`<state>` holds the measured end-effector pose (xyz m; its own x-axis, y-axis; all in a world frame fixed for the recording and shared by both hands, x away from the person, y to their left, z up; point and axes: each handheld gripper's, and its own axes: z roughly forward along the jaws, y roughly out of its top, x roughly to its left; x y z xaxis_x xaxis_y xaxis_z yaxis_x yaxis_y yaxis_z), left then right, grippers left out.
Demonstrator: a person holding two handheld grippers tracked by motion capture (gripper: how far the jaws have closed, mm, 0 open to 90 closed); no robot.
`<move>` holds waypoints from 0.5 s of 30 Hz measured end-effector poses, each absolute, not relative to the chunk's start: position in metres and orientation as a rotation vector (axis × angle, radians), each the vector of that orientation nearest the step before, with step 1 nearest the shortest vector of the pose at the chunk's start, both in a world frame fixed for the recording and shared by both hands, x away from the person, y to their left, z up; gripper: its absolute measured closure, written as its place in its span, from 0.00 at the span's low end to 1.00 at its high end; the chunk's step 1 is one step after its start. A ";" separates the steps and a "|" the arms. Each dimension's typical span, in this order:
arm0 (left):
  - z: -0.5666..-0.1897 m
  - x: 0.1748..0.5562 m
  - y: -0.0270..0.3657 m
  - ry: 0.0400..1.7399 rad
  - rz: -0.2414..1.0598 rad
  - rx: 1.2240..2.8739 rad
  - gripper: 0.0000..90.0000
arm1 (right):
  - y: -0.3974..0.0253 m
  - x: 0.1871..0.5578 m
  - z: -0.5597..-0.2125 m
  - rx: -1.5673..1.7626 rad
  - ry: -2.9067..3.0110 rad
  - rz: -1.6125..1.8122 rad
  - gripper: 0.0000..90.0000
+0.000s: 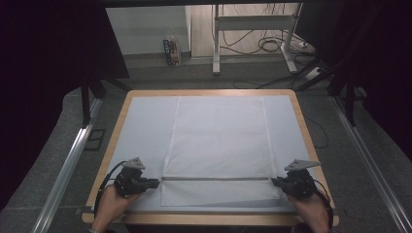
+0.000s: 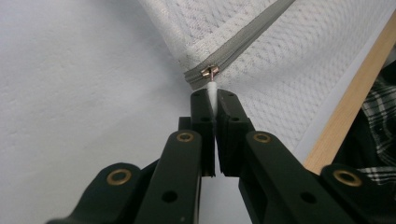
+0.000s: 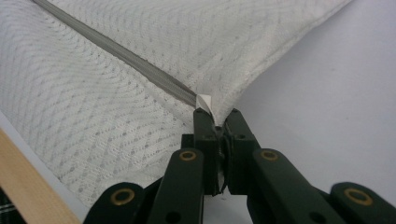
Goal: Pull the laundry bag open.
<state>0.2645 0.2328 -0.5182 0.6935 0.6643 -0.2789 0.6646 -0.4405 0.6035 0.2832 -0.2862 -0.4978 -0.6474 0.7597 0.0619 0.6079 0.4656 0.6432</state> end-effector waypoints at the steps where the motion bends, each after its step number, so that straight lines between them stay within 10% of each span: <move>1: -0.519 0.264 0.233 1.017 0.001 2.188 0.98 | -0.286 0.283 -0.498 1.180 2.482 0.947 0.95; 15: -0.524 0.263 0.221 1.005 -0.004 2.286 0.96 | -0.278 0.278 -0.501 1.129 2.528 0.904 0.92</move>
<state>0.2631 0.2206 -0.5239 0.7087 0.6618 -0.2445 0.6638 -0.5081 0.5488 0.2778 -0.2783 -0.5010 -0.6772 0.7347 0.0402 0.5937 0.5133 0.6197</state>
